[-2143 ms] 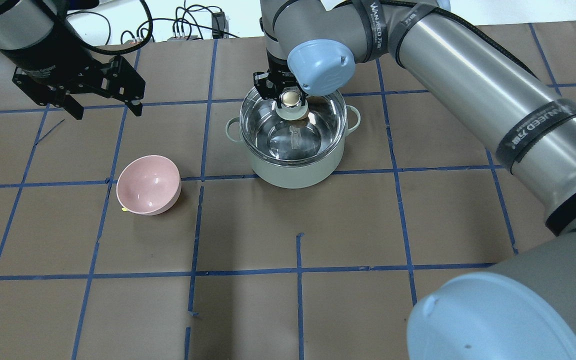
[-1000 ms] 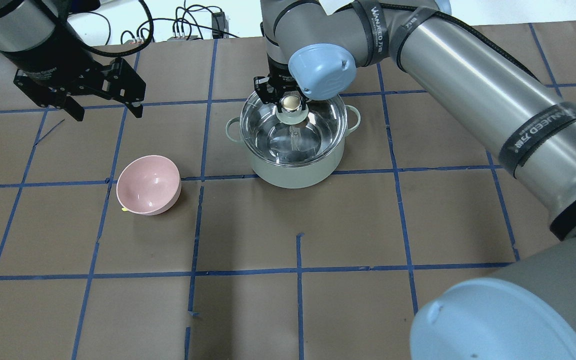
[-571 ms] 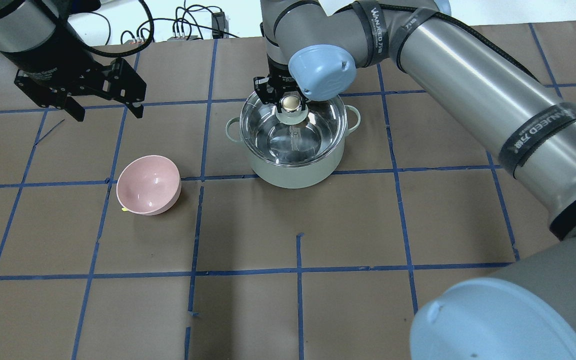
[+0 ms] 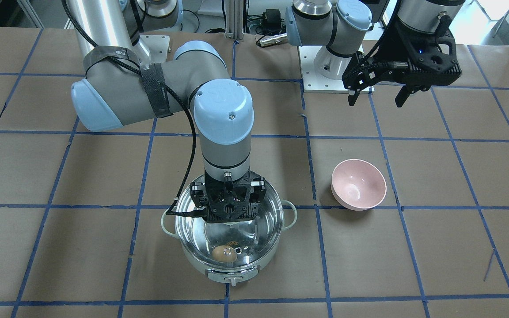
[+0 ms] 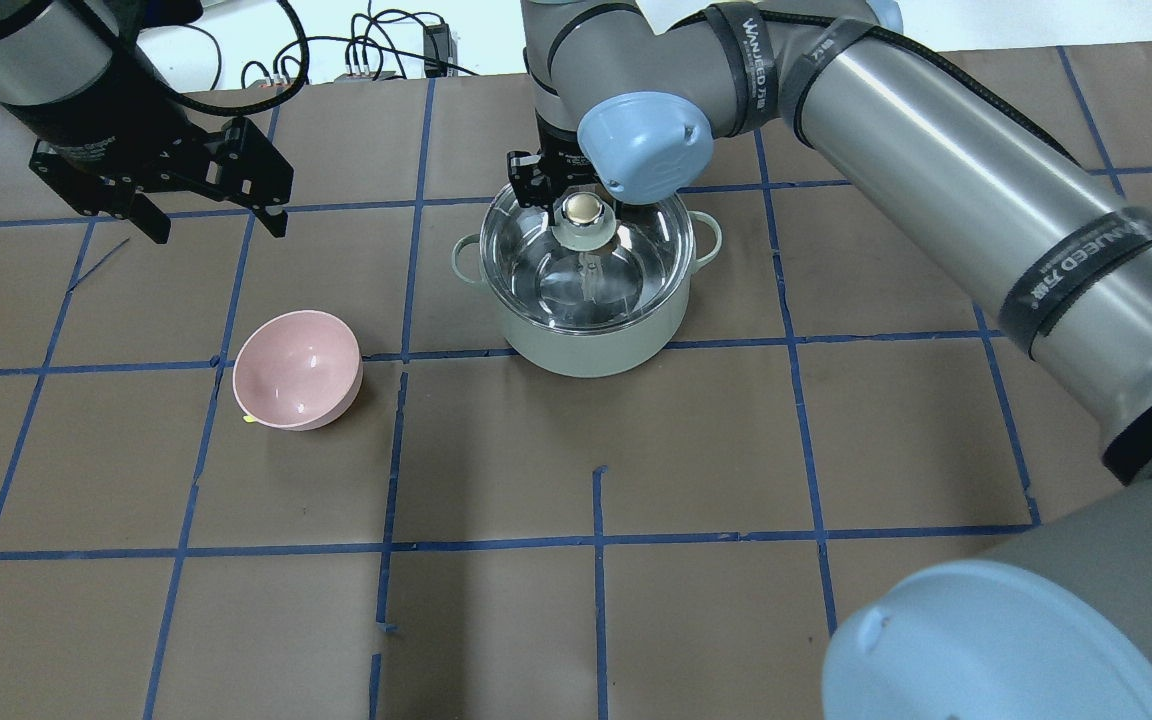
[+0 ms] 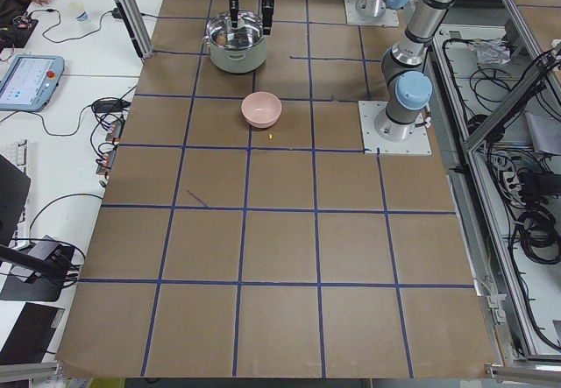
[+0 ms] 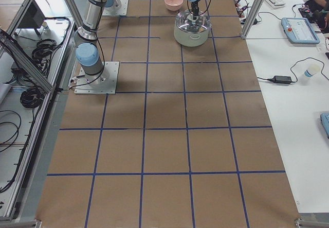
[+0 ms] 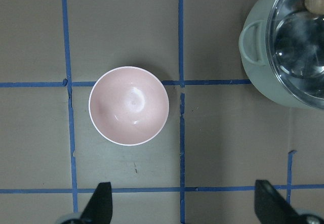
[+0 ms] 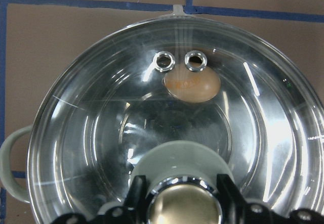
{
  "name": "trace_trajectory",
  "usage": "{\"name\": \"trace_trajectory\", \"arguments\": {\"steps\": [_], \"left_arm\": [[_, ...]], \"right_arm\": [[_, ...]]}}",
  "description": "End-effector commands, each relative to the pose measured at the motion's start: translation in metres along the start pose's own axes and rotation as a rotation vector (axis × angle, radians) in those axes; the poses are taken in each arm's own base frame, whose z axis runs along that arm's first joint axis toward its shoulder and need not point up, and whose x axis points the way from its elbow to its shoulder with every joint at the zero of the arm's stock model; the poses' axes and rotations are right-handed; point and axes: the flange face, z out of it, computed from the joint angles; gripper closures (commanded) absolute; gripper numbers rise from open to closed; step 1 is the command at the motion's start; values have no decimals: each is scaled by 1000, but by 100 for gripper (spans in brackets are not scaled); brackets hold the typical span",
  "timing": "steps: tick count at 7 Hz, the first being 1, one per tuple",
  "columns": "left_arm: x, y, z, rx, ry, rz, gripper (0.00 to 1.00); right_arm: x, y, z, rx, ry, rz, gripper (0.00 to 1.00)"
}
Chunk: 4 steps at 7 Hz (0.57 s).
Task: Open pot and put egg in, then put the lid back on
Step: 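Release the lid knob and raise the right gripper away from the pot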
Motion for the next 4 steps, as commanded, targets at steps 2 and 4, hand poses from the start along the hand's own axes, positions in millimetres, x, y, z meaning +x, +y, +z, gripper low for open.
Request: {"name": "trace_trajectory", "arguments": {"steps": [2, 4], "left_arm": [[0, 0, 1, -2, -1, 1, 0], [2, 0, -1, 1, -7, 4, 0]], "right_arm": [[41, 29, -100, 29, -10, 32, 0], [105, 80, -175, -44, 13, 108, 0]]}}
